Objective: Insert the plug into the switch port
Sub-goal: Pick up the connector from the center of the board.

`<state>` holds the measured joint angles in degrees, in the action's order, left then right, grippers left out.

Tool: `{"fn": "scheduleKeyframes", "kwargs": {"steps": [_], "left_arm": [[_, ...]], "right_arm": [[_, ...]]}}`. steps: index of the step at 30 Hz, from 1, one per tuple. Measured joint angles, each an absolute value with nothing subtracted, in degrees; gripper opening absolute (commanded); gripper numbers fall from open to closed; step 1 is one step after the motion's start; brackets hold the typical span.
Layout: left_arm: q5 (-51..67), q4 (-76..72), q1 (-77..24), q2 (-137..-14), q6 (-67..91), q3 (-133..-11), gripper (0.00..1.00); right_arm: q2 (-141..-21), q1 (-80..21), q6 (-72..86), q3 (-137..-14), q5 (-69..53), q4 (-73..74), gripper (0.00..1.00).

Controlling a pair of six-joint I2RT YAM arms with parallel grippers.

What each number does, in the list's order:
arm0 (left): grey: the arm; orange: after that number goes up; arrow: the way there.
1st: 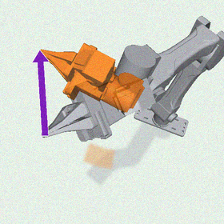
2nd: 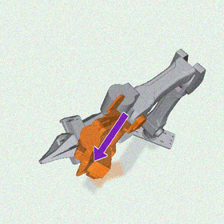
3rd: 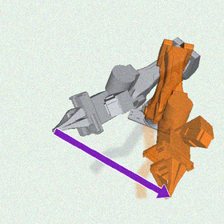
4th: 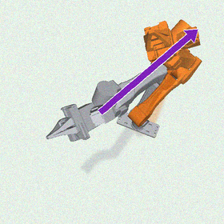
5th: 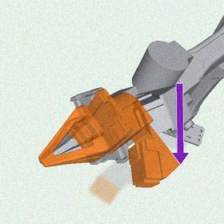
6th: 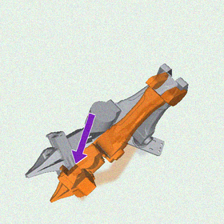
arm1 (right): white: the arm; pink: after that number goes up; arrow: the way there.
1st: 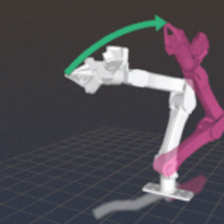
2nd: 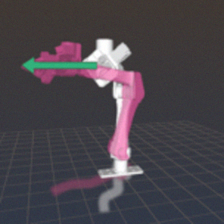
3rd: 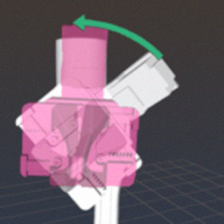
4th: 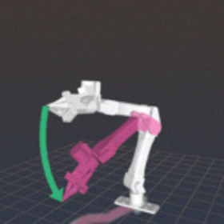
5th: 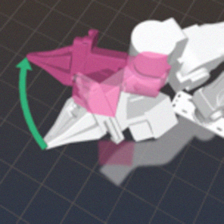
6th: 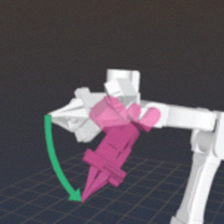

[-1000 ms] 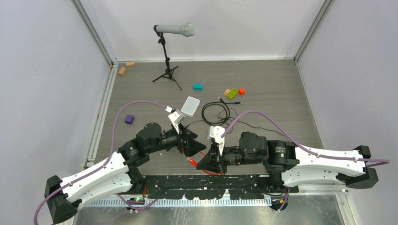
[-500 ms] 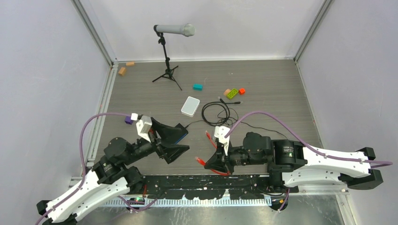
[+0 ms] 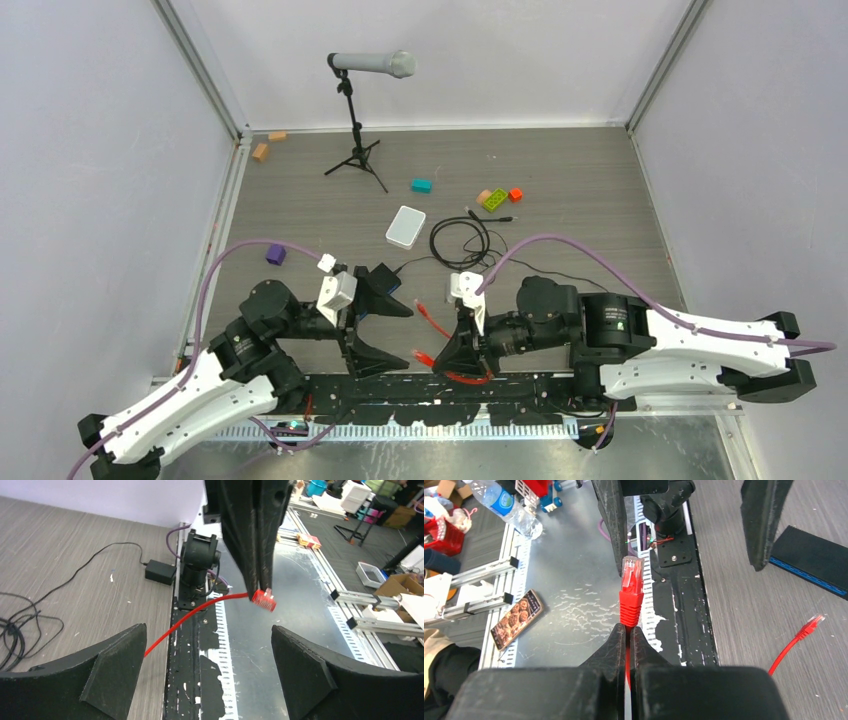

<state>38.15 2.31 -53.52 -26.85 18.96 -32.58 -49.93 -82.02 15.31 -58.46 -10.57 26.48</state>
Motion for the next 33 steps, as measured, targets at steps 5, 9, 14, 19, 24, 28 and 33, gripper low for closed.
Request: {"fn": "scheduleKeyframes", "kwargs": {"steps": [5, 9, 14, 19, 24, 28, 33], "left_arm": [[43.05, -0.23, -53.52, -29.17, 17.74, -34.76, 0.83], [45.67, -2.90, -53.52, -30.35, 18.13, -35.44, 0.70], [48.12, -6.20, -53.52, -30.79, 19.94, -35.44, 0.62], [49.82, -7.86, -53.52, -31.53, 21.32, -35.44, 0.54], [50.61, -8.54, -53.52, -32.99, 22.46, -35.44, 0.49], [50.81, -9.21, -53.52, -33.91, 23.31, -35.44, 0.38], [51.11, -9.69, -53.52, -34.02, 23.99, -35.44, 0.05]], "right_arm": [[-52.18, -82.02, 15.29, -58.65, -12.73, 25.82, 0.01], [-52.51, -82.02, 15.29, -58.65, -13.41, 25.30, 0.01], [-52.25, -82.02, 15.33, -58.63, -13.41, 24.34, 0.00], [-51.40, -82.02, 15.49, -58.61, -12.82, 23.68, 0.01], [-50.98, -82.02, 16.23, -58.48, -11.68, 22.61, 0.00], [-50.98, -82.02, 16.75, -58.11, -11.14, 22.02, 0.01], [-50.85, -82.02, 16.91, -57.49, -10.11, 21.87, 0.00]]}}
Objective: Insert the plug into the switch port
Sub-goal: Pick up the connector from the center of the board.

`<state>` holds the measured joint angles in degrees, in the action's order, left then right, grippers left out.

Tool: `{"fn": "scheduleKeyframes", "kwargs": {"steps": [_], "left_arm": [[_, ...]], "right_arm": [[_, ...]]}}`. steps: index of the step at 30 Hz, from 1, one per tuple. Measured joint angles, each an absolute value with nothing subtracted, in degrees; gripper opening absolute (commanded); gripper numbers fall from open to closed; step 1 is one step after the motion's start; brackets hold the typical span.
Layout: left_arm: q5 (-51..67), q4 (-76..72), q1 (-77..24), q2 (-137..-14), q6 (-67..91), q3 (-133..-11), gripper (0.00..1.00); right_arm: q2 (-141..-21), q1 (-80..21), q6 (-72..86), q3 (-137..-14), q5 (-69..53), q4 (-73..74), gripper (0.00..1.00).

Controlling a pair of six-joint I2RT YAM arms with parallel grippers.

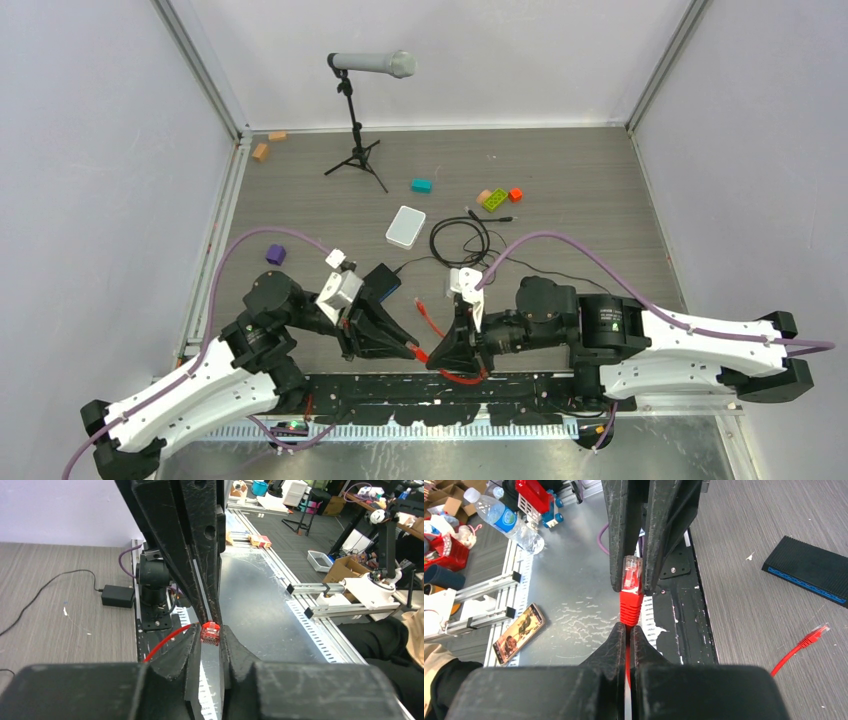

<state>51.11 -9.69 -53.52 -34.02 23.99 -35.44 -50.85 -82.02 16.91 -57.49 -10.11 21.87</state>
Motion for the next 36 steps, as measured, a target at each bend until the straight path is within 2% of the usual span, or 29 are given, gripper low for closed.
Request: {"fn": "scheduleKeyframes", "kwargs": {"steps": [1, 2, 4, 6, 8, 12, 21, 26, 32, 35, 36], "left_arm": [[51.03, -9.65, -53.52, -34.02, 23.94, -35.44, 0.01], [51.05, -9.61, -53.52, -34.02, 24.03, -35.44, 0.00], [50.94, -9.69, -53.52, -34.02, 24.01, -35.44, 0.00], [50.48, -9.67, -53.52, -34.00, 24.05, -35.44, 0.00], [49.41, -9.45, -53.52, -34.00, 24.05, -35.44, 0.00], [45.23, -8.19, -53.52, -33.71, 24.01, -35.44, 0.00], [33.41, -8.51, -53.52, -29.28, 26.98, -31.20, 0.00], [32.75, -10.13, -53.52, -29.21, 27.92, -31.07, 0.00], [33.47, -10.63, -53.52, -29.85, 28.16, -31.07, 0.00], [33.65, -10.63, -53.52, -29.82, 28.16, -31.07, 0.00], [33.63, -10.63, -53.52, -29.76, 28.16, -31.07, 0.00]], "right_arm": [[-50.72, -82.02, 17.02, -57.32, -9.93, 21.87, 0.01], [-50.59, -82.02, 17.08, -57.19, -9.76, 21.76, 0.06], [-50.22, -82.02, 17.08, -57.08, -9.32, 21.67, 0.33], [-49.63, -82.04, 17.19, -56.66, -8.10, 21.15, 0.44], [-48.10, -82.04, 16.56, -55.55, -5.45, 20.12, 0.53], [-43.79, -82.04, 14.68, -52.58, 0.23, 17.21, 0.63], [-41.34, -82.02, 4.54, -44.34, 4.43, 3.81, 0.64], [-44.47, -82.02, 0.78, -43.18, 4.23, -0.71, 0.61], [-46.15, -82.02, -1.41, -43.16, 4.25, -3.66, 0.51], [-46.06, -82.02, -1.43, -43.11, 4.27, -4.45, 0.50], [-46.00, -82.02, -1.43, -43.09, 4.27, -4.60, 0.53]]}}
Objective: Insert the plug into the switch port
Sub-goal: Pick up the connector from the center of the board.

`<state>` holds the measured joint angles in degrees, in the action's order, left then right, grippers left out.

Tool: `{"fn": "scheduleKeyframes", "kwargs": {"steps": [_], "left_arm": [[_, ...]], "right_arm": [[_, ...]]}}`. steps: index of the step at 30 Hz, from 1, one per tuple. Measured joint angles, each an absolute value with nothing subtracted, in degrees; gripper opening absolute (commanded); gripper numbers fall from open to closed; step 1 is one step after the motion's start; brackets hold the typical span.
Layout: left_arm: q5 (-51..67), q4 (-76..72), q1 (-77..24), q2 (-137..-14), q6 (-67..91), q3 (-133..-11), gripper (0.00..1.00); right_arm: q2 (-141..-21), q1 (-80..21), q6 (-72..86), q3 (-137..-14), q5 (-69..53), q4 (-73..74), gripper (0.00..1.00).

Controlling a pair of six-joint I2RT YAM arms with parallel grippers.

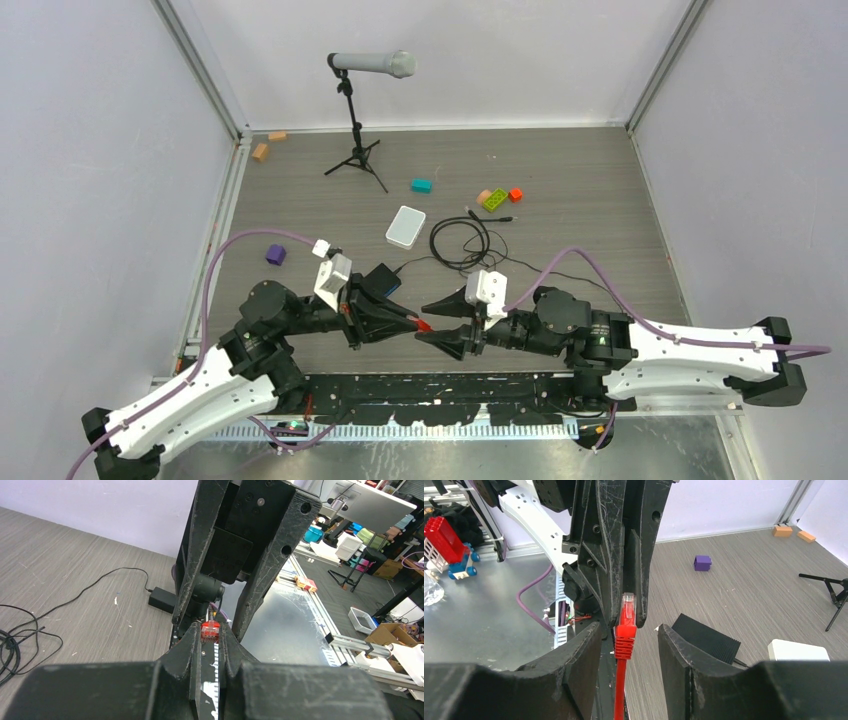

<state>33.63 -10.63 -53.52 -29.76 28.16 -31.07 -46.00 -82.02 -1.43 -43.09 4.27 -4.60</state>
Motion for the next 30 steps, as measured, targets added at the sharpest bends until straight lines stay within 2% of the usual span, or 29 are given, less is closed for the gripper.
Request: {"fn": "scheduleKeyframes", "kwargs": {"steps": [5, 10, 16, 19, 21, 24, 28, 30], "left_arm": [[33.63, -10.70, -53.52, -29.15, 28.16, -31.07, 0.00], [33.65, -10.87, -53.52, -29.19, 28.16, -31.07, 0.00], [33.69, -10.98, -53.52, -29.47, 28.18, -31.07, 0.00], [33.71, -10.98, -53.52, -29.47, 28.18, -31.07, 0.00], [33.56, -11.00, -53.52, -29.47, 28.10, -31.07, 0.00], [33.63, -11.09, -53.52, -29.45, 28.16, -31.07, 0.00], [33.65, -11.25, -53.52, -29.47, 28.18, -31.07, 0.00], [33.65, -11.44, -53.52, -29.47, 28.18, -31.07, 0.00]], "right_arm": [[-44.73, -82.02, -1.26, -42.81, 4.43, -4.49, 0.58], [-44.62, -82.02, -0.91, -42.74, 4.40, -4.08, 0.53], [-45.91, -82.02, -0.36, -42.74, 4.23, -2.09, 0.40], [-46.17, -82.02, -0.25, -42.74, 4.23, -0.95, 0.25], [-46.11, -82.02, -0.05, -42.74, 4.12, -0.89, 0.21], [-45.93, -82.15, 0.16, -42.74, 4.19, -0.71, 0.30], [-45.06, -82.17, 0.64, -42.74, 4.62, -0.36, 0.27], [-44.49, -82.17, 0.82, -42.74, 4.64, -0.23, 0.32]]}}
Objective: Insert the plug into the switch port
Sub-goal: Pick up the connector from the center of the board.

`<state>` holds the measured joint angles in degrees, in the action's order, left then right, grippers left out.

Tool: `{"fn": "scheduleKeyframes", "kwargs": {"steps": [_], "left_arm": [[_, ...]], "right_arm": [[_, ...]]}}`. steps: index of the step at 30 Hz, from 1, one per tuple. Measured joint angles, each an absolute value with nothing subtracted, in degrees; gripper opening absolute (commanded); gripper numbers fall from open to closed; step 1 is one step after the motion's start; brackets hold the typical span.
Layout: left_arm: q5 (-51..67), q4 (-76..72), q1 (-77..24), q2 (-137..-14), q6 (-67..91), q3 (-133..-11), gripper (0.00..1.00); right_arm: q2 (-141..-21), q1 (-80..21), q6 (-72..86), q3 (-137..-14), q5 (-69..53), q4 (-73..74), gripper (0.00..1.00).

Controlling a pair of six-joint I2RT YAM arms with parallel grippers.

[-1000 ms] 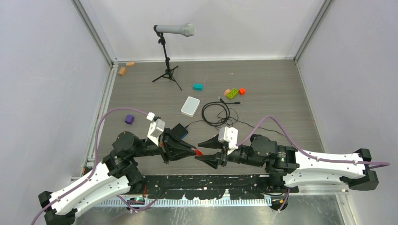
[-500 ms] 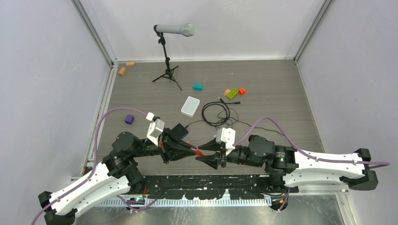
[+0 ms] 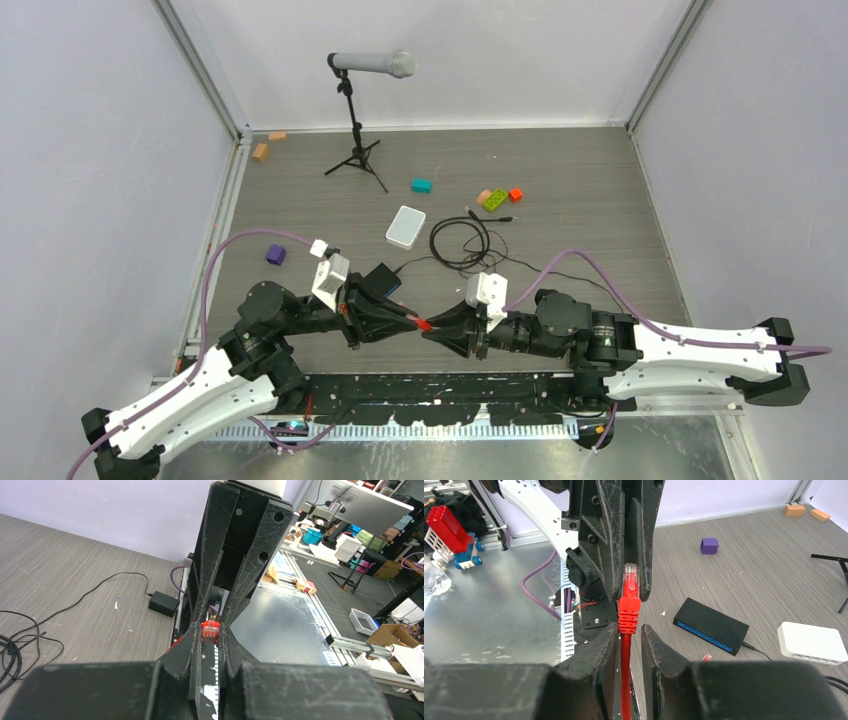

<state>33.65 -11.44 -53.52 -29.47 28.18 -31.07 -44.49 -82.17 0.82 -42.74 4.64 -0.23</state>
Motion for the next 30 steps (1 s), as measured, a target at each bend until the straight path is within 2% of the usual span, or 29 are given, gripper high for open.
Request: {"fn": "scheduleKeyframes", "kwargs": {"steps": [2, 4, 7, 14, 21, 22, 25, 30], "left_arm": [[33.71, -11.57, -53.52, -29.47, 28.21, -31.07, 0.00], [33.95, -11.60, -53.52, -29.47, 28.23, -31.07, 0.00], [34.13, -11.62, -53.52, -29.47, 28.29, -31.07, 0.00], [35.68, -12.82, -53.52, -30.30, 28.58, -31.07, 0.00], [37.63, -13.98, -53.52, -32.29, 29.63, -31.07, 0.00], [37.76, -13.98, -53.52, -32.29, 29.63, -31.07, 0.00], [37.71, -13.98, -53.52, -32.27, 29.56, -31.07, 0.00], [37.74, -14.00, -53.52, -32.08, 29.52, -31.07, 0.00]], "right_arm": [[-44.14, -82.17, 1.13, -42.74, 4.67, -0.23, 0.43], [-44.12, -82.17, 1.43, -42.74, 4.67, -0.25, 0.46], [-44.14, -82.15, 1.48, -42.74, 4.69, -0.25, 0.46], [-44.99, -82.15, 1.43, -42.74, 4.47, -0.43, 0.38], [-45.93, -82.15, 1.43, -42.76, 3.86, -0.38, 0.39], [-45.98, -82.15, 1.43, -42.76, 3.79, -0.38, 0.37], [-46.02, -82.15, 1.48, -42.76, 3.38, -0.38, 0.19], [-46.00, -82.19, 2.11, -42.87, 2.90, -0.40, 0.05]]}}
